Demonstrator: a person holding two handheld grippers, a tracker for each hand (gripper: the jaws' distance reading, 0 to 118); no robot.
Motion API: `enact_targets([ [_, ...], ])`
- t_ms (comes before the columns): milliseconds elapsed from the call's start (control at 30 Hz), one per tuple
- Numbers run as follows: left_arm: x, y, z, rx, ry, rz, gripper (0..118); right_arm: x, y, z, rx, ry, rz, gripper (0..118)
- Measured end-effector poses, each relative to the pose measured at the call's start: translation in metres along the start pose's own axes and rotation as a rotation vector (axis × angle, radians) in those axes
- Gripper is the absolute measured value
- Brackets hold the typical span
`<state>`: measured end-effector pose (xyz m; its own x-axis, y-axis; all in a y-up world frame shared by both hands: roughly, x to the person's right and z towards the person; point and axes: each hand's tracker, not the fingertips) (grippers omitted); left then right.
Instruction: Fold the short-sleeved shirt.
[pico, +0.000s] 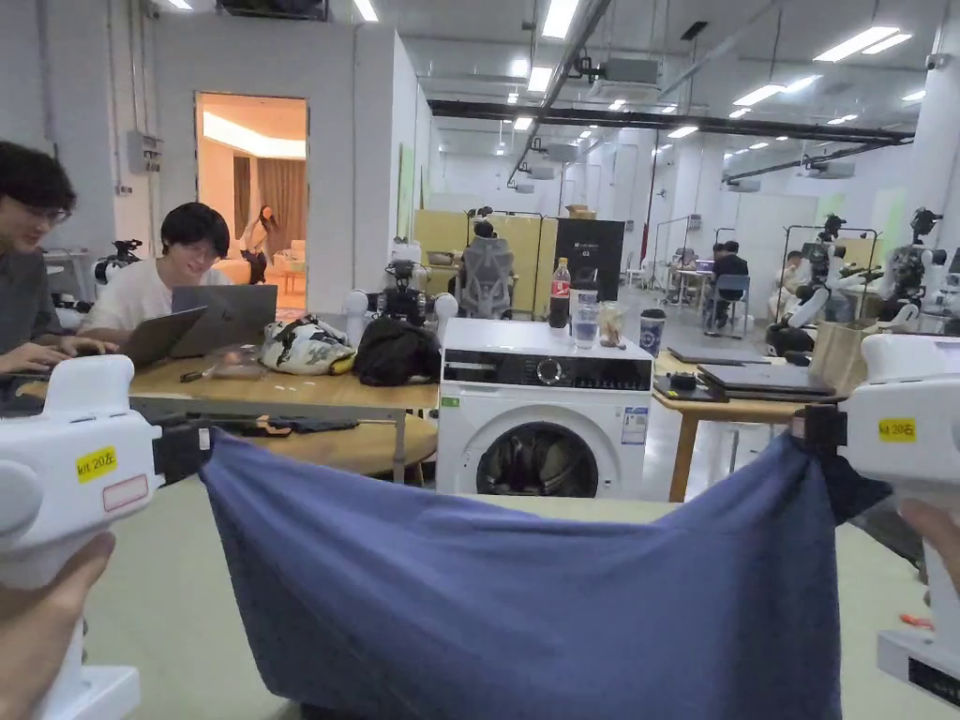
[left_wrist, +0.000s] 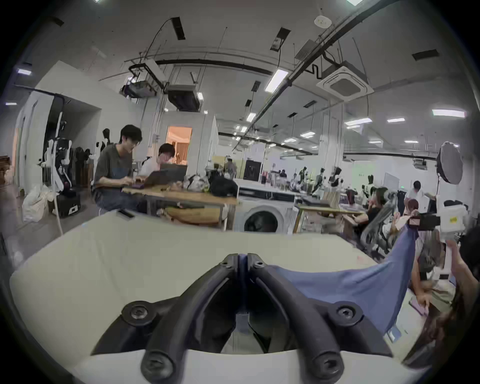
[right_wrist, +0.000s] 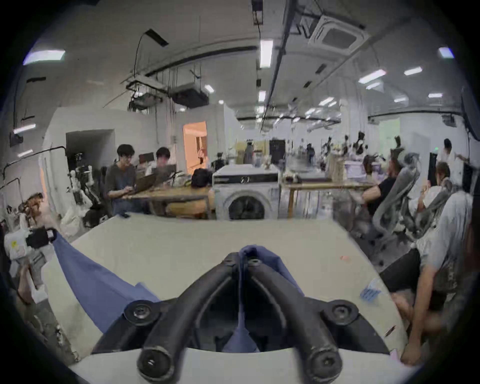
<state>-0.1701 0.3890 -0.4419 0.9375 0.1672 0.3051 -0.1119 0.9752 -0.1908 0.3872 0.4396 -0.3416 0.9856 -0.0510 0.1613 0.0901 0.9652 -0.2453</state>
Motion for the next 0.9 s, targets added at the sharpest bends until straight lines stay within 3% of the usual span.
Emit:
enact_targets([
  [133,0.006,0.057,-0.034,0.045,0.058,0.005,0,-0.001,0.049,-0.022,0.049,-0.007,-0.031,0],
  [233,0.006,0.096,-0.053,0.057,0.066,0.006,0,0.004,0.088,-0.039,0.097,0.023,-0.121,0],
  [367,0.009,0.136,-0.074,0.052,0.146,-0.063,0,-0.001,0.135,-0.060,0.138,-0.023,-0.096,0],
  [467,0.016,0.154,-0.083,0.067,0.146,-0.060,0,-0.009,0.161,-0.072,0.168,-0.034,-0.111,0],
  [700,-0.001,0.181,-0.124,0.089,0.173,-0.086,0,-0.030,0.208,-0.095,0.192,-0.077,-0.053,0],
  [900,-0.011,0.147,-0.128,0.051,0.162,-0.091,0,-0.028,0.178,-0.110,0.143,-0.069,-0.013,0],
])
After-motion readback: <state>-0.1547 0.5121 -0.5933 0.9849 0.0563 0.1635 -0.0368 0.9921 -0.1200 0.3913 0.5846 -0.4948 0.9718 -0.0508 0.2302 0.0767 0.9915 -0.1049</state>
